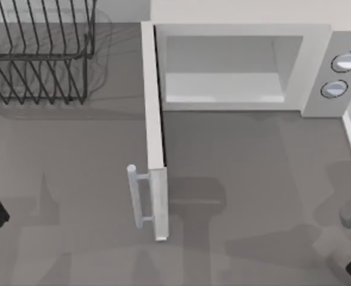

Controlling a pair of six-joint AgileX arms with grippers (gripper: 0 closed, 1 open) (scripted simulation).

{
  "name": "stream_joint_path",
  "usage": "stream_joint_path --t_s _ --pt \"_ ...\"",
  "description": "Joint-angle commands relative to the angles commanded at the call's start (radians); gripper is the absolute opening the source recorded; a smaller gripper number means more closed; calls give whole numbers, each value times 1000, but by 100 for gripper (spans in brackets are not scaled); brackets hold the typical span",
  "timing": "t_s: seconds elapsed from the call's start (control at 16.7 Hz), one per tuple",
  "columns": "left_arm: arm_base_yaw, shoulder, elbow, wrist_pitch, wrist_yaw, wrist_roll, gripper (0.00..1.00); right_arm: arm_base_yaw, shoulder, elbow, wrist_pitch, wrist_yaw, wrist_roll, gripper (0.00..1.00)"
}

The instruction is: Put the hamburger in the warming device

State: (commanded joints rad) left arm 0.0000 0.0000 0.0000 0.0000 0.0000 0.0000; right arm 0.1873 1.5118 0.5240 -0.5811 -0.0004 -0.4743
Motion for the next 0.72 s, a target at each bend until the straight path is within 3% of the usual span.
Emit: stream_joint_path --t_s 0.12,0.72 --pt "0 0 0 0 0 0 100 0 0 0 0 0 0 100" --pt "0 0 0 0 0 0 100 0 0 0 0 0 0 25"
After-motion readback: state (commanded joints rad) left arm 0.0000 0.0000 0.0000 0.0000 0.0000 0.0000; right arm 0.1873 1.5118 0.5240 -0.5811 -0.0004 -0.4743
